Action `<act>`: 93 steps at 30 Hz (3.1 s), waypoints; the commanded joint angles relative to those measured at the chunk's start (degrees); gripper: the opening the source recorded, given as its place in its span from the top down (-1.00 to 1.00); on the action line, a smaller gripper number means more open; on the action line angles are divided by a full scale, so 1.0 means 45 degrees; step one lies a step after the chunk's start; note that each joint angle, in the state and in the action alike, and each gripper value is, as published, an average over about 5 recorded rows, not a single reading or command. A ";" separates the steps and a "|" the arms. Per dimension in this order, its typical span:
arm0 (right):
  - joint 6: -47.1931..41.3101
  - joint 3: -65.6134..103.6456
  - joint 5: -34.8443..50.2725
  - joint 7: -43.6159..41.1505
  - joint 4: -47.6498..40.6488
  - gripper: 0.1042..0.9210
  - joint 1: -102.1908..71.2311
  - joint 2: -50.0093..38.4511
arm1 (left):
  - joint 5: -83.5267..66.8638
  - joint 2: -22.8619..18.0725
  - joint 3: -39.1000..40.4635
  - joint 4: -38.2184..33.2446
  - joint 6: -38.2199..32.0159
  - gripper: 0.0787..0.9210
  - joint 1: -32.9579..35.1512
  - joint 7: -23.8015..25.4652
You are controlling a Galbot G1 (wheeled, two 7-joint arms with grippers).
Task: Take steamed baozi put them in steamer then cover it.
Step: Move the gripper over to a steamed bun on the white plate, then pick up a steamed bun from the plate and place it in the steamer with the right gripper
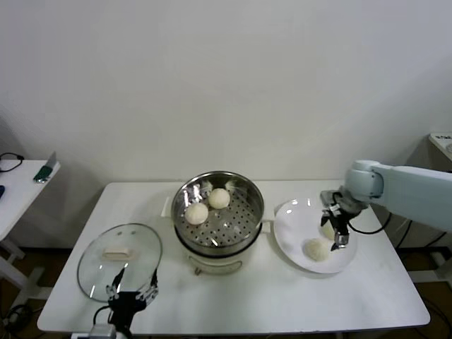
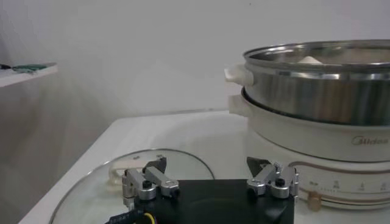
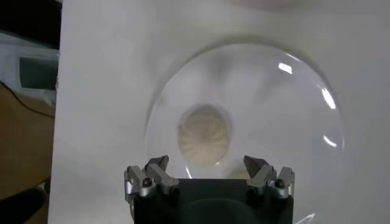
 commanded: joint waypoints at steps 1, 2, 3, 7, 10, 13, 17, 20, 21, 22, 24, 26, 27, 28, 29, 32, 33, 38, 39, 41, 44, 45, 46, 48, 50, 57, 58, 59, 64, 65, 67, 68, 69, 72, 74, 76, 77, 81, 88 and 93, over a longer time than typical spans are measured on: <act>-0.0183 0.1548 -0.0701 0.0474 -0.0471 -0.76 -0.2177 -0.0022 | 0.0007 0.0011 -0.0020 0.0013 0.0009 -0.77 0.0009 0.0001; -0.0198 0.1590 -0.0727 0.0509 -0.0530 -0.76 -0.2247 0.0039 | 0.0006 0.0013 -0.0023 0.0015 0.0008 -0.77 0.0009 0.0001; -0.0211 0.1636 -0.0770 0.0549 -0.0599 -0.76 -0.2313 0.0097 | 0.0005 0.0015 -0.0023 0.0018 0.0008 -0.77 0.0009 0.0001; -0.0288 0.1816 -0.0890 0.0666 -0.0844 -0.76 -0.2568 0.0273 | 0.0003 0.0017 -0.0005 0.0033 0.0010 -0.77 -0.0003 0.0003; -0.0358 0.1947 -0.0907 0.0733 -0.0961 -0.76 -0.2758 0.0364 | 0.0006 0.0019 0.0005 0.0032 0.0015 -0.77 -0.0011 0.0006; -0.0376 0.2079 -0.1003 0.0816 -0.1098 -0.76 -0.2913 0.0449 | 0.0011 0.0023 0.0014 0.0029 0.0020 -0.77 -0.0008 0.0005; -0.0385 0.2145 -0.1113 0.0828 -0.1246 -0.76 -0.2987 0.0531 | 0.0034 0.0020 0.0031 0.0015 0.0020 -0.77 0.0006 0.0004; -0.0388 0.2143 -0.1164 0.0829 -0.1302 -0.72 -0.3004 0.0578 | 0.0051 0.0006 0.0046 -0.0013 0.0022 -0.77 0.0022 0.0005; -0.0387 0.2145 -0.1172 0.0833 -0.1312 -0.70 -0.3011 0.0599 | 0.0055 0.0001 0.0049 -0.0022 0.0024 -0.77 0.0025 0.0004; -0.0386 0.2149 -0.1180 0.0834 -0.1317 -0.66 -0.3017 0.0622 | 0.0059 -0.0005 0.0052 -0.0031 0.0024 -0.77 0.0028 0.0004; -0.0380 0.2167 -0.1200 0.0839 -0.1328 -0.59 -0.3027 0.0671 | 0.0061 -0.0019 0.0057 -0.0046 0.0026 -0.77 0.0030 0.0004; -0.0375 0.2193 -0.1228 0.0850 -0.1348 -0.53 -0.3023 0.0721 | 0.0065 -0.0036 0.0061 -0.0056 0.0028 -0.77 0.0030 0.0003; -0.0366 0.2203 -0.1253 0.0844 -0.1358 -0.50 -0.3003 0.0739 | 0.0068 -0.0045 0.0063 -0.0062 0.0028 -0.77 0.0030 0.0003; -0.0344 0.2202 -0.1304 0.0821 -0.1362 -0.48 -0.2952 0.0751 | 0.0071 -0.0053 0.0063 -0.0068 0.0029 -0.77 0.0032 0.0002; -0.0315 0.2187 -0.1355 0.0792 -0.1361 -0.46 -0.2876 0.0757 | 0.0075 -0.0061 0.0061 -0.0076 0.0029 -0.77 0.0036 0.0000; -0.0103 0.2032 -0.1501 0.0544 -0.1257 -0.44 -0.2365 0.0730 | 0.0082 -0.0086 0.0052 -0.0122 0.0033 -0.77 0.0066 -0.0003; 0.0024 0.1917 -0.1520 0.0411 -0.1198 -0.43 -0.2077 0.0720 | 0.0082 -0.0095 0.0047 -0.0144 0.0034 -0.77 0.0082 -0.0004; 0.1301 0.0655 -0.1584 -0.0597 -0.0968 -0.43 0.0589 0.1039 | 0.0101 -0.0124 0.0041 -0.0239 0.0044 -0.77 0.0154 -0.0007; 0.1662 0.0313 -0.1524 -0.0805 -0.0962 -0.44 0.1334 0.1198 | 0.0115 -0.0131 0.0045 -0.0253 0.0051 -0.77 0.0156 -0.0006; 0.2607 -0.0269 -0.1425 -0.1213 -0.0982 -0.44 0.2861 0.1612 | 0.0144 -0.0154 0.0054 -0.0279 0.0067 -0.77 0.0153 -0.0004; 0.4249 -0.0520 -0.1397 -0.1673 -0.0925 -0.43 0.4576 0.2357 | 0.0181 -0.0186 0.0060 -0.0325 0.0086 -0.77 0.0156 -0.0001; 0.4689 -0.0462 -0.1374 -0.1755 -0.0808 -0.43 0.5039 0.2601 | 0.0193 -0.0189 0.0059 -0.0337 0.0089 -0.77 0.0160 -0.0001; 0.5100 -0.0321 -0.1356 -0.1827 -0.0625 -0.43 0.5453 0.2856 | 0.0204 -0.0190 0.0056 -0.0346 0.0091 -0.77 0.0164 -0.0001; 0.5679 0.0003 -0.1364 -0.1837 -0.0154 -0.43 0.6156 0.3364 | 0.0227 -0.0188 0.0049 -0.0353 0.0102 -0.77 0.0168 -0.0008; 0.6102 0.0376 -0.1391 -0.1716 0.0457 -0.44 0.6536 0.3903 | 0.0250 -0.0188 0.0047 -0.0356 0.0120 -0.77 0.0174 -0.0016; 0.6912 0.1263 -0.1956 -0.0890 0.3212 -0.43 0.5985 0.5648 | 0.0288 -0.0226 0.0002 -0.0473 0.0131 -0.77 0.0284 -0.0026; 0.6989 0.1267 -0.2039 -0.0839 0.3493 -0.43 0.5750 0.5832 | 0.0278 -0.0227 -0.0021 -0.0493 0.0128 -0.77 0.0308 -0.0028; 0.7061 0.1246 -0.2132 -0.0796 0.3694 -0.43 0.5543 0.5969 | 0.0266 -0.0224 -0.0042 -0.0507 0.0123 -0.77 0.0330 -0.0031; 0.7497 0.0993 -0.3196 -0.0511 0.3881 -0.43 0.4337 0.6654 | 0.0205 -0.0193 -0.0126 -0.0532 0.0114 -0.77 0.0399 -0.0046; 0.7553 0.0946 -0.3388 -0.0475 0.3821 -0.43 0.4150 0.6783 | 0.0202 -0.0191 -0.0130 -0.0528 0.0119 -0.77 0.0399 -0.0047; 0.7607 0.0852 -0.3651 -0.0406 0.3662 -0.43 0.3812 0.7021 | 0.0201 -0.0194 -0.0125 -0.0521 0.0129 -0.77 0.0395 -0.0044; 0.7611 0.0801 -0.3754 -0.0383 0.3583 -0.43 0.3669 0.7108 | 0.0202 -0.0195 -0.0120 -0.0521 0.0134 -0.77 0.0396 -0.0042; 0.7611 0.0748 -0.3848 -0.0361 0.3503 -0.43 0.3526 0.7184 | 0.0203 -0.0194 -0.0120 -0.0523 0.0137 -0.77 0.0401 -0.0041; 0.7601 0.0603 -0.4233 -0.0241 0.3231 -0.43 0.3108 0.7321 | 0.0199 -0.0188 -0.0132 -0.0534 0.0139 -0.77 0.0424 -0.0039; 0.7574 0.0528 -0.4533 -0.0140 0.3031 -0.43 0.2829 0.7389 | 0.0189 -0.0177 -0.0147 -0.0526 0.0131 -0.77 0.0432 -0.0040; 0.7546 0.0458 -0.4872 -0.0061 0.2869 -0.43 0.2594 0.7453 | 0.0180 -0.0166 -0.0154 -0.0502 0.0116 -0.77 0.0432 -0.0043; 0.7525 0.0426 -0.5043 -0.0014 0.2800 -0.43 0.2498 0.7477 | 0.0178 -0.0163 -0.0151 -0.0490 0.0111 -0.77 0.0430 -0.0044; 0.7405 0.0387 -0.5654 0.0216 0.2478 -0.43 0.2158 0.7545 | 0.0176 -0.0176 -0.0115 -0.0484 0.0101 -0.77 0.0432 -0.0047; 0.7343 0.0426 -0.6099 0.0326 0.1897 -0.43 0.1789 0.7688 | 0.0169 -0.0188 -0.0109 -0.0523 0.0093 -0.77 0.0442 -0.0046; 0.7369 0.0387 -0.6134 0.0465 0.1746 -0.43 0.1698 0.7759 | 0.0144 -0.0183 -0.0124 -0.0544 0.0073 -0.77 0.0463 -0.0050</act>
